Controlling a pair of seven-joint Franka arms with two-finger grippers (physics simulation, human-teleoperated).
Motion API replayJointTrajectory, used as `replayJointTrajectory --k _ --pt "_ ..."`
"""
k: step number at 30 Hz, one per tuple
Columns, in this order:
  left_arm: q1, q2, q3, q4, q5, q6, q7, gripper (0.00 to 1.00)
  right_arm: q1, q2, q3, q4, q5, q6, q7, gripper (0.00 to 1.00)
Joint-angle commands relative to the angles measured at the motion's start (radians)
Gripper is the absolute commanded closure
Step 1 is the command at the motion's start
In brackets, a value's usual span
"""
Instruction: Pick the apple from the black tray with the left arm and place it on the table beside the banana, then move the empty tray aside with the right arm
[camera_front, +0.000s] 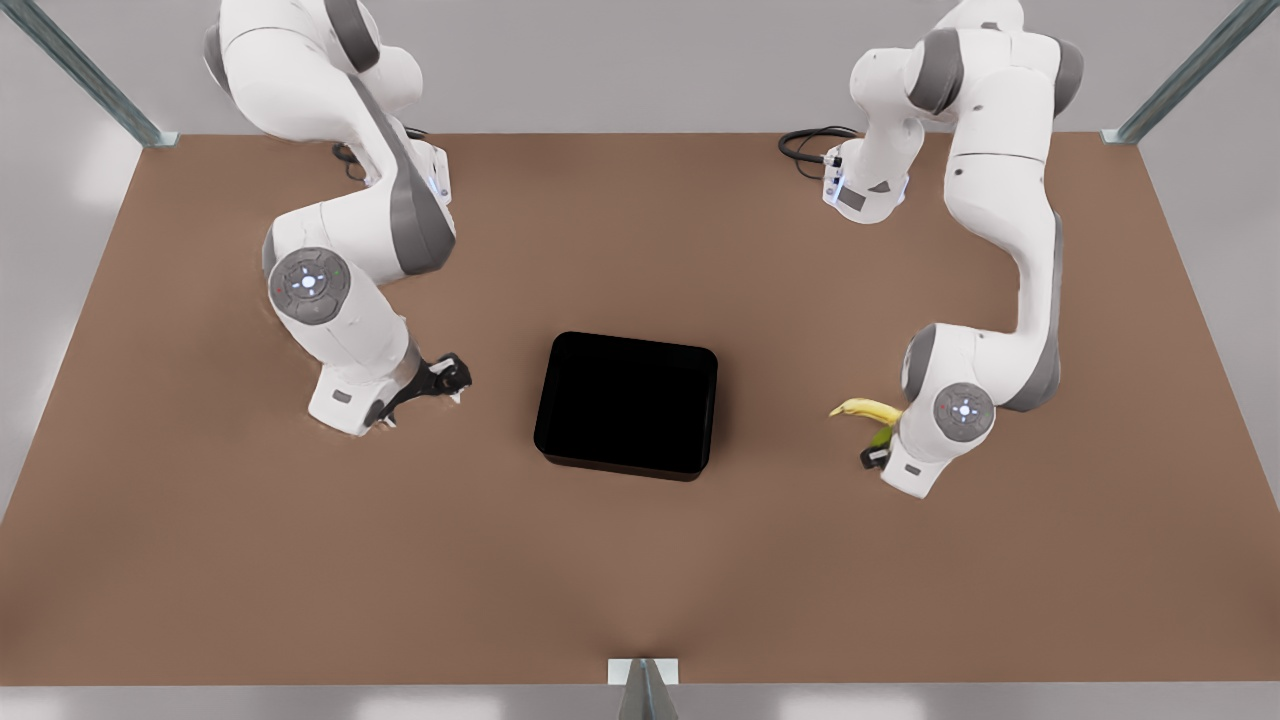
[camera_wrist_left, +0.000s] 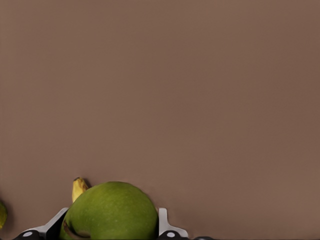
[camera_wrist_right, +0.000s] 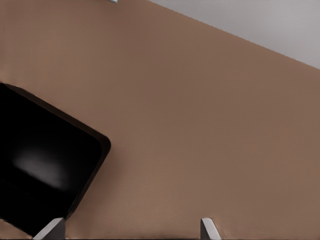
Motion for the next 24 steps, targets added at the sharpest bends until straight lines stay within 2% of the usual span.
replayJointTrajectory --k 1,3,8,12,13,14,18,19,20,22,24 --pt "0.038 -0.003 0.000 -0.041 -0.006 0.122 0.902 0.23 0.041 0.000 0.005 0.006 0.003 -0.119 0.714 0.00" --pt "0.078 -0.029 0.002 -0.198 -0.006 0.310 0.922 0.23 0.042 0.019 0.003 0.009 0.124 -0.059 0.961 0.00" --pt "0.102 -0.024 0.003 -0.206 -0.003 0.312 0.924 0.23 0.073 0.097 0.013 0.006 0.129 0.056 1.243 0.00" --pt "0.178 -0.006 0.003 -0.219 0.001 0.375 1.028 0.23 0.102 0.148 0.017 -0.051 0.172 0.060 1.168 0.00" --pt "0.176 0.004 0.003 -0.219 0.001 0.375 1.027 0.20 0.097 0.144 0.017 -0.097 0.176 0.085 1.165 0.00" --pt "0.170 0.005 0.002 -0.219 0.001 0.375 1.022 0.00 0.082 0.144 0.017 -0.120 0.189 0.096 1.160 0.00" --pt "0.167 0.010 0.002 -0.219 0.001 0.369 1.019 0.00 0.070 0.141 0.022 -0.224 0.201 0.188 1.100 0.02" --pt "0.165 -0.032 -0.006 -0.201 -0.005 0.326 0.910 0.00 0.070 0.146 0.029 -0.229 0.202 0.192 1.099 0.01" --pt "0.162 -0.104 -0.055 -0.122 -0.054 0.128 0.616 0.00 0.070 0.160 0.040 -0.232 0.202 0.197 1.099 0.00" --pt "0.164 -0.122 -0.084 0.205 -0.193 -0.361 0.421 0.00 0.070 0.178 0.052 -0.234 0.202 0.200 1.048 0.00" --pt "0.170 -0.225 -0.086 0.228 -0.186 -0.443 0.424 0.00 0.070 0.183 0.057 -0.278 0.201 0.260 0.981 0.00"
